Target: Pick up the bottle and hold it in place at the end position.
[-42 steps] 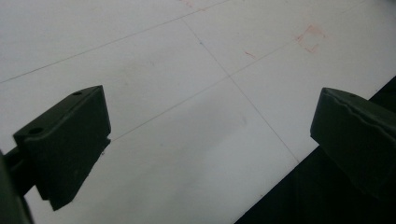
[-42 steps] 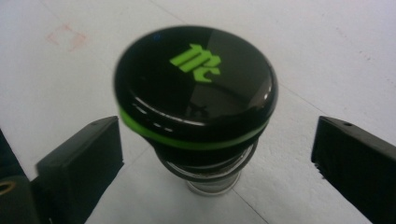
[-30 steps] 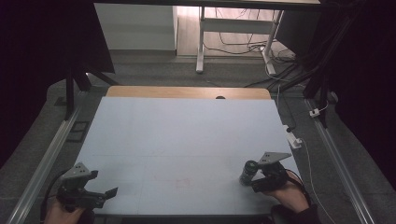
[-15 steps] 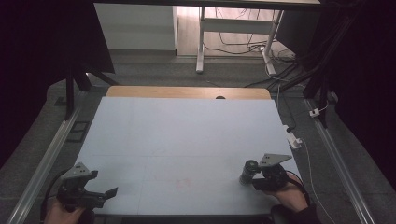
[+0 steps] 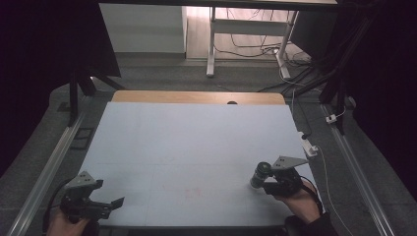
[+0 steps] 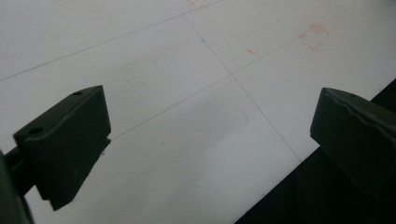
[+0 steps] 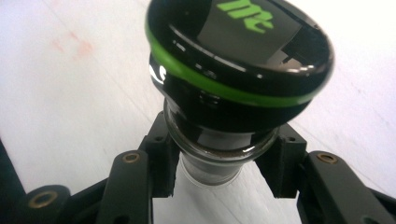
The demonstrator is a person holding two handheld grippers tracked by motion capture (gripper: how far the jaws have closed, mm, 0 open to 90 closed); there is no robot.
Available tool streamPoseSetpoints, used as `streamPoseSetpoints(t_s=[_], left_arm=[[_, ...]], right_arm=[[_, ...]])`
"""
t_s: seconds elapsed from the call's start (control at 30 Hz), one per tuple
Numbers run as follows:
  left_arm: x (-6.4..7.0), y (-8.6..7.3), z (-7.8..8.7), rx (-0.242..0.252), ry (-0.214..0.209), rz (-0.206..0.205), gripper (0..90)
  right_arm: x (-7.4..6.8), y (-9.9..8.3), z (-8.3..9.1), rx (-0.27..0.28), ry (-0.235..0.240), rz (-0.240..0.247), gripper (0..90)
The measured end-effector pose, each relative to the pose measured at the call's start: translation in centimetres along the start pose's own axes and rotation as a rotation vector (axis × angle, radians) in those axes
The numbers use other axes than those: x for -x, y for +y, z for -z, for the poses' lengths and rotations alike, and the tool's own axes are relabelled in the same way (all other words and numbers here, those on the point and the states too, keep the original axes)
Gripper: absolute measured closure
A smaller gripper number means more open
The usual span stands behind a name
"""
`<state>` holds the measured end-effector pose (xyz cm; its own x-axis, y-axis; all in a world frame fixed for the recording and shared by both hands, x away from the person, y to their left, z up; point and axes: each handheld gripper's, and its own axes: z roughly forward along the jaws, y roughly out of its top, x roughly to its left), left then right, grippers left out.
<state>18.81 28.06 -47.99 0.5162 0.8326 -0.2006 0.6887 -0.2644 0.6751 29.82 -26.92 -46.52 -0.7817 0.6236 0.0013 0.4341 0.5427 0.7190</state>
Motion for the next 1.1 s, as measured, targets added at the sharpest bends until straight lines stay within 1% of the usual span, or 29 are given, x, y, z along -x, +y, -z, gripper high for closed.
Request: streamPoseSetpoints(t_s=[0.07,0.13,0.2,0.4,0.5,0.6,0.73,0.93,1.1], left_arm=[[0.0,0.0,0.0,0.0,-0.001,0.001,0.1],[0.0,0.0,0.0,0.0,-0.001,0.002,0.2],[0.0,0.0,0.0,-0.001,-0.001,0.001,0.2],[0.0,0.0,0.0,-0.002,-0.001,0.001,0.1],[0.0,0.0,0.0,-0.002,-0.001,0.001,0.2],[0.0,0.0,0.0,-0.002,-0.002,0.001,0.2],[0.0,0.0,0.0,-0.003,-0.002,0.001,0.2],[0.0,0.0,0.0,-0.003,-0.003,0.001,0.2],[0.0,0.0,0.0,-0.003,-0.003,-0.001,0.2]], right_arm=[[-0.2,0.4,-0.2,0.003,0.011,-0.003,52.2],[-0.4,0.6,-0.5,-0.006,0.0,0.002,52.3],[-0.4,0.9,-0.6,-0.009,0.002,-0.011,52.3],[-0.7,1.8,-1.0,-0.005,-0.001,-0.021,52.3],[-0.8,2.4,-1.3,-0.003,-0.002,-0.037,52.3],[-0.9,3.1,-1.7,0.004,-0.003,-0.043,52.3],[-1.2,3.9,-2.3,0.004,-0.007,-0.023,52.3],[-1.5,4.9,-3.2,-0.002,0.0,0.002,52.3],[-1.7,6.0,-4.2,-0.006,0.014,0.015,52.3]])
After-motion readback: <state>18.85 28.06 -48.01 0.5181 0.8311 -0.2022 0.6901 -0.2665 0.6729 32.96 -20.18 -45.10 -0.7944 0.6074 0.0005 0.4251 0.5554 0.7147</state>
